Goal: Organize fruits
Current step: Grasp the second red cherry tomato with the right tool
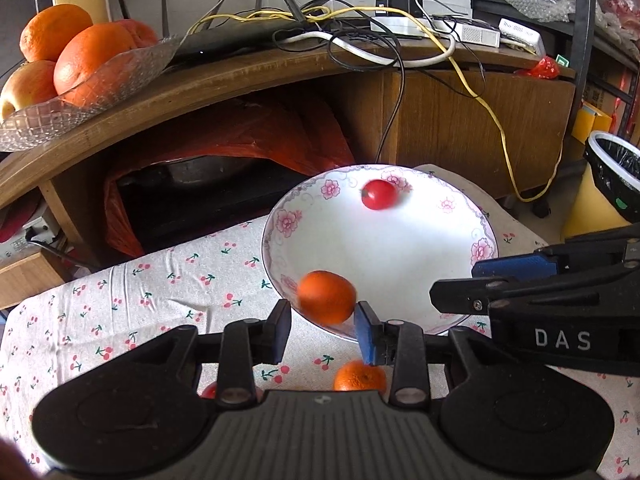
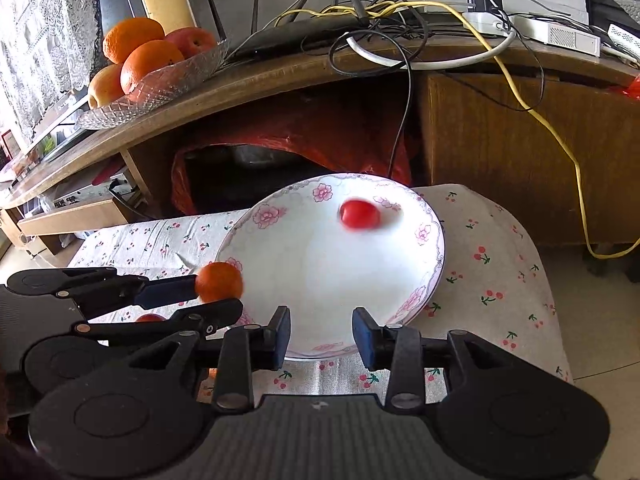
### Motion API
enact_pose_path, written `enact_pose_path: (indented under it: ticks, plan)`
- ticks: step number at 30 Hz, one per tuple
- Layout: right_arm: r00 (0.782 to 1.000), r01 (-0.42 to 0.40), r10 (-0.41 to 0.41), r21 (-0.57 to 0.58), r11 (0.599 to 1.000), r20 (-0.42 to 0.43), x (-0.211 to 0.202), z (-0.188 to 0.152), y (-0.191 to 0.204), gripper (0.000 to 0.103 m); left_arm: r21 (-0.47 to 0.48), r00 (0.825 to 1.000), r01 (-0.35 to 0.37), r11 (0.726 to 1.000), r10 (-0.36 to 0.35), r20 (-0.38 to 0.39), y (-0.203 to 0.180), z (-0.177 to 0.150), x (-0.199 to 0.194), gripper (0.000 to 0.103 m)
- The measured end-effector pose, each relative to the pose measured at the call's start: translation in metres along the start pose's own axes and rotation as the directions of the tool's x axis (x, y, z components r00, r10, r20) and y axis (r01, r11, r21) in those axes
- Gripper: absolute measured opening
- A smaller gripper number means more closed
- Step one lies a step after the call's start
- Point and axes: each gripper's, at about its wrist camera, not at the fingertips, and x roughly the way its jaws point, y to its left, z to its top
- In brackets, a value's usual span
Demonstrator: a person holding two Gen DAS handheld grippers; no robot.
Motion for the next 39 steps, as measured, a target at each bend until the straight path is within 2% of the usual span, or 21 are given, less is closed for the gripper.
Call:
enact_pose_path:
  ticks: [5, 9, 15, 20, 24, 29, 36, 37, 39]
  plan:
    - [1.000, -0.007, 0.007, 0.014, 1.000, 0.009, -0.007, -0.002, -0.003, 0.033, 0.005, 1.000, -0.009, 1.000, 0.009, 0.006, -0.001, 0.003, -0.004, 0.049]
    - [1.000, -0.028, 0.028, 0.003, 1.000, 0.008, -0.020, -0.008, -0.003, 0.034, 0.002, 1.000, -0.016, 1.000, 0.016, -0.003, 0.001, -0.003, -0.025, 0.049]
    - [0.998, -0.061, 0.059, -0.060, 0.996, -0.025, -0.042, -0.028, 0.011, 0.040, -0.038, 0.999, -0.012, 0.999, 0.010, -0.030, 0.014, -0.031, -0.071, 0.050]
    - [0.996, -0.080, 0.074, -0.119, 0.990, -0.057, -0.056, -0.049, 0.031, 0.041, -0.039, 0.998, -0.004, 0.999, 0.001, -0.070, 0.018, -0.055, -0.090, 0.050]
    - [0.994, -0.086, 0.073, -0.176, 0.981, -0.077, -0.055, -0.058, 0.047, 0.046, -0.015, 0.997, 0.020, 1.000, -0.021, -0.075, 0.018, -0.068, -0.095, 0.051]
    - [0.992, -0.083, 0.057, -0.243, 0.966, -0.114, -0.041, -0.066, 0.059, 0.046, -0.016, 0.994, 0.053, 0.998, -0.054, -0.092, 0.022, -0.075, -0.090, 0.052]
    - [0.987, -0.101, 0.063, -0.267, 0.958, -0.149, -0.023, -0.066, 0.066, 0.045, 0.006, 0.994, 0.063, 0.998, -0.063, -0.088, 0.027, -0.075, -0.081, 0.052]
    - [0.985, -0.111, 0.070, -0.266, 0.957, -0.160, -0.021, -0.066, 0.066, 0.043, 0.007, 0.994, 0.061, 0.998, -0.060, -0.089, 0.028, -0.075, -0.079, 0.052]
    - [0.983, -0.115, 0.070, -0.271, 0.956, -0.172, -0.018, -0.067, 0.066, 0.034, 0.007, 0.993, 0.062, 0.998, -0.061, -0.097, 0.030, -0.075, -0.074, 0.052]
